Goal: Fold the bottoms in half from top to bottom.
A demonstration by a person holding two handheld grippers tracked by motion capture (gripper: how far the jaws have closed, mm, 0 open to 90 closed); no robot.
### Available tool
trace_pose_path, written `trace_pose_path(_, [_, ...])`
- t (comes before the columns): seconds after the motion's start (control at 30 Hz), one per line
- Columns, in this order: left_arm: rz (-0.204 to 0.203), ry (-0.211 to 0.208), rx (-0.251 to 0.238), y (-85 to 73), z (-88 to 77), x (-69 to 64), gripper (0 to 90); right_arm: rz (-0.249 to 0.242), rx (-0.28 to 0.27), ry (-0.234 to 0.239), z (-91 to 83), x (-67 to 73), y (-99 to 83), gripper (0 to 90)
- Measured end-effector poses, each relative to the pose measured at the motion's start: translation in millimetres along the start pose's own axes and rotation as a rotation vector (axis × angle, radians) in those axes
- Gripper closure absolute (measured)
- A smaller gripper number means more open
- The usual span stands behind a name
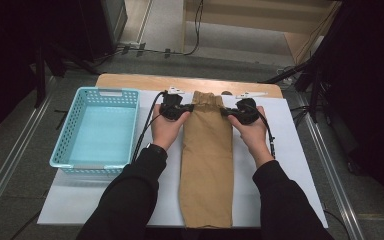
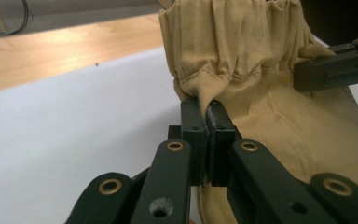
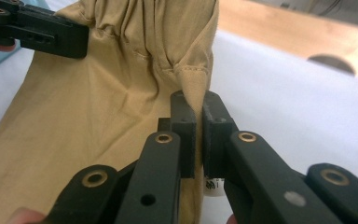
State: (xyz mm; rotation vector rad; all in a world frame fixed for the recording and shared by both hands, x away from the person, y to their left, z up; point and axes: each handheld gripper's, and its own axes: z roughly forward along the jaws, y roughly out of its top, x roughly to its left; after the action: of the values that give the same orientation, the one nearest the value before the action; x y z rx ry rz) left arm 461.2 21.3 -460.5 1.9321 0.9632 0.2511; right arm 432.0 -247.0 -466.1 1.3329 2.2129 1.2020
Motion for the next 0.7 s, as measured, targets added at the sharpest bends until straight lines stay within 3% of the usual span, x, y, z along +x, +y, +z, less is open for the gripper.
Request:
trace_pose_path(0.37, [0.063, -0.004, -0.089, 30.6, -28.8, -8.8, 88.0, -0.024, -0.119, -0.004, -29.6, 8.0, 25.2, 83.7])
trace_pose_path(0.53, [0.068, -0.019, -0.106, 33.0, -36.0, -13.5, 88.0, -0.051, -0.145, -0.014, -39.6, 13.2, 28.7, 83.6])
trace_pose_path(0.7, [0.085, -0.039, -0.112, 29.0, -40.1, -19.4, 88.0, -0.057, -0.156, 0.006, -43.1, 11.3, 21.8, 83.5])
